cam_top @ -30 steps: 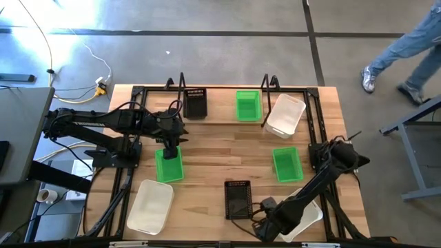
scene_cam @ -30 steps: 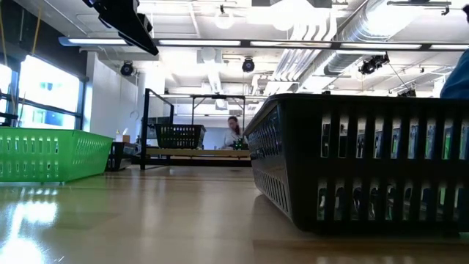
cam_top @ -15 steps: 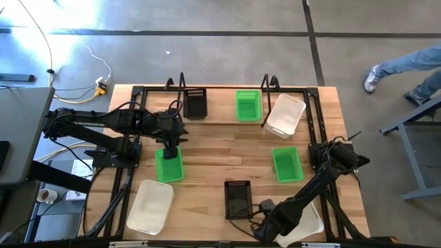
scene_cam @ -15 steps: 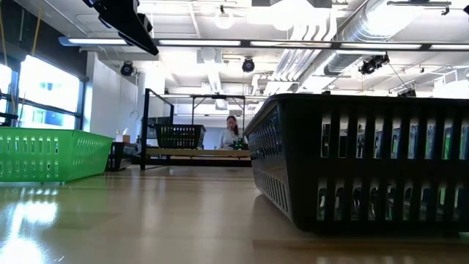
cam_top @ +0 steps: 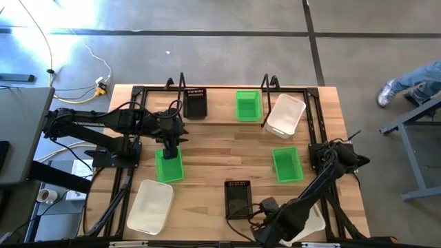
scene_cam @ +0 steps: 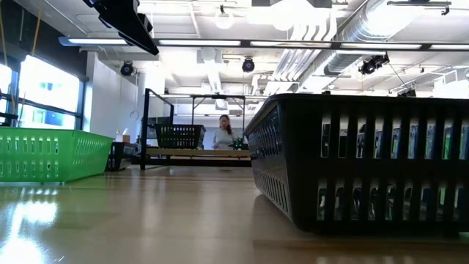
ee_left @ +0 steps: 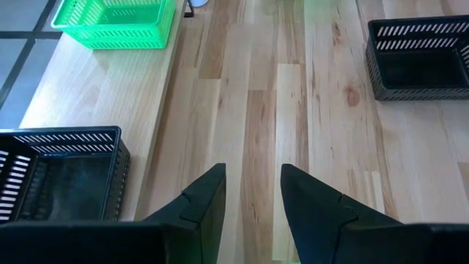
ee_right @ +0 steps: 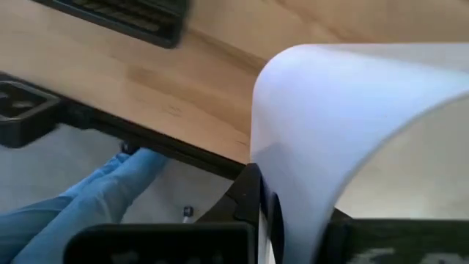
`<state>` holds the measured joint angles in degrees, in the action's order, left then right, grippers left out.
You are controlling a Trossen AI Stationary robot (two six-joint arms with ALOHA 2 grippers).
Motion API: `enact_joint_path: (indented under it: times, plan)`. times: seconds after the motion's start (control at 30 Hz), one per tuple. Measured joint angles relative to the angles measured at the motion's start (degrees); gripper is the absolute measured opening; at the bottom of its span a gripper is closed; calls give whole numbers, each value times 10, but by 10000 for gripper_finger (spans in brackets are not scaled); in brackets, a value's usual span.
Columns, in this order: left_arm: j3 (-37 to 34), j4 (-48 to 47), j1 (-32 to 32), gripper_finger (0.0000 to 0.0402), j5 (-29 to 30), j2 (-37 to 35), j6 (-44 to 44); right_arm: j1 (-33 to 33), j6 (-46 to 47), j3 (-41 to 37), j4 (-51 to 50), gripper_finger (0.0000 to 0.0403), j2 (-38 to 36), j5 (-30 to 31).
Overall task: Stack baskets on shelf by color
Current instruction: Put the bottom right white basket on the shelf
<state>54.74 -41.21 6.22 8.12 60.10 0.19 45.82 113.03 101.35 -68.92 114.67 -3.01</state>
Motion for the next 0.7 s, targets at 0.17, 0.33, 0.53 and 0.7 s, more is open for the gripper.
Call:
enact_joint_path:
  times: [0.17,0.33,0.53,0.7]
  plan:
    - [0,0,0,122,0,0,-6,-1,-16,67,-66,0,0,62]
    - [0,-1,0,122,1,0,-45,-13,-57,121,-113,0,0,124]
    - [0,-1,0,122,2,0,-92,-51,-176,172,-137,0,0,179]
    - [0,-2,2,122,11,0,-118,-104,-322,198,-140,0,0,198]
